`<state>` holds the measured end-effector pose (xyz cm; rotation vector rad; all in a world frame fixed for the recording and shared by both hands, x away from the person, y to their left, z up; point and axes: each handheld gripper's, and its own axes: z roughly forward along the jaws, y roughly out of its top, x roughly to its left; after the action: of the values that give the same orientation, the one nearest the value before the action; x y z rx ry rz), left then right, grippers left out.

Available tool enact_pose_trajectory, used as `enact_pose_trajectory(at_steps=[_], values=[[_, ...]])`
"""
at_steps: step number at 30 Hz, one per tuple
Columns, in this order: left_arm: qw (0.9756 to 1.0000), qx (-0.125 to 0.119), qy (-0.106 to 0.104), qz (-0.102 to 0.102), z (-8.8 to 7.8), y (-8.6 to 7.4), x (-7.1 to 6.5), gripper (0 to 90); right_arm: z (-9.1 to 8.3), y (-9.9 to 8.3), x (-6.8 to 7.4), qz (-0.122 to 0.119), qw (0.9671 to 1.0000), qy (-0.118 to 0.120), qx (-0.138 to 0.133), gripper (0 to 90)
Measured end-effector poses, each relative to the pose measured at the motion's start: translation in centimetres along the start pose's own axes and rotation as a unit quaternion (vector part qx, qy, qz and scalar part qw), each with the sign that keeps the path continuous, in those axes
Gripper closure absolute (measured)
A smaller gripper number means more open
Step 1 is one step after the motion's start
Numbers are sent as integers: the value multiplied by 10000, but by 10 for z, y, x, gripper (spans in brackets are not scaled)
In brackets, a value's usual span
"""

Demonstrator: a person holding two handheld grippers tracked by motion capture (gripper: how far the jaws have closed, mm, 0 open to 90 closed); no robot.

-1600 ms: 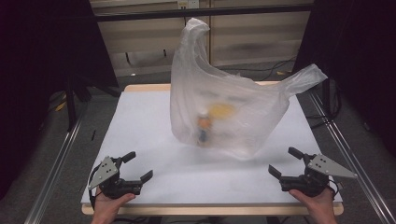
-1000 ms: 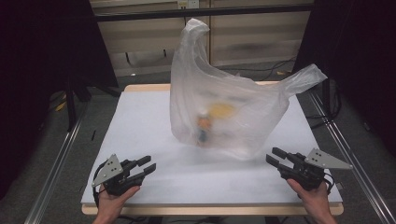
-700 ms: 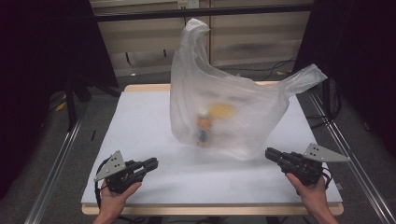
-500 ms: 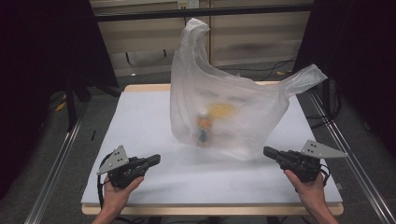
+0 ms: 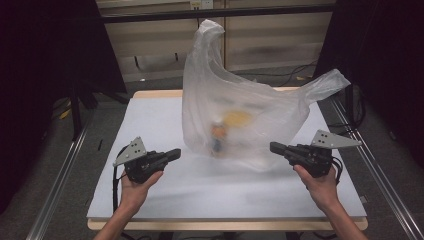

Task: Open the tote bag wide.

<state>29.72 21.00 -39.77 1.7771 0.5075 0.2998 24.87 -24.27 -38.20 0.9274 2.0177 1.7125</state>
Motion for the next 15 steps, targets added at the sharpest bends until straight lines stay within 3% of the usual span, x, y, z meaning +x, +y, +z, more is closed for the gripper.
enact_pose_trajectory(at_steps=[1, 2, 3, 4, 8, 9, 11, 12, 13, 15], values=[[10000, 23, -31, 33, 1, 2, 2, 900, 2, 4, 1, -31, 10000, 12, -17, 900], [10000, 35, 65, -3, 2, 3, 2, 900, 3, 8, 1, -55, 10000, 36, -34, 900], [10000, 8, -9, 36, 3, 4, 4, 900, 5, 12, 2, -68, 10000, 48, -51, 900], [9999, 56, 160, 17, 5, 7, 4, 900, 6, 16, 2, -73, 10000, 34, -49, 900], [9997, -53, 221, -16, 7, 14, 12, 900, 15, 34, 2, -146, 9999, 14, 20, 900], [9999, -117, 80, -41, 8, 16, 15, 900, 17, 38, 2, -164, 9999, 5, 35, 900], [9998, -127, 95, -99, 10, 20, 18, 900, 21, 45, 0, -160, 9998, 14, 70, 900], [9996, -125, 266, -50, 11, 23, 18, 900, 23, 48, 0, -188, 9998, 4, 74, 900], [9999, -118, 77, -3, 12, 25, 22, 900, 24, 51, -1, -192, 9998, -26, 81, 900], [9999, -109, 66, 3, 16, 29, 25, 900, 27, 56, -3, -201, 9998, -23, 45, 900]])
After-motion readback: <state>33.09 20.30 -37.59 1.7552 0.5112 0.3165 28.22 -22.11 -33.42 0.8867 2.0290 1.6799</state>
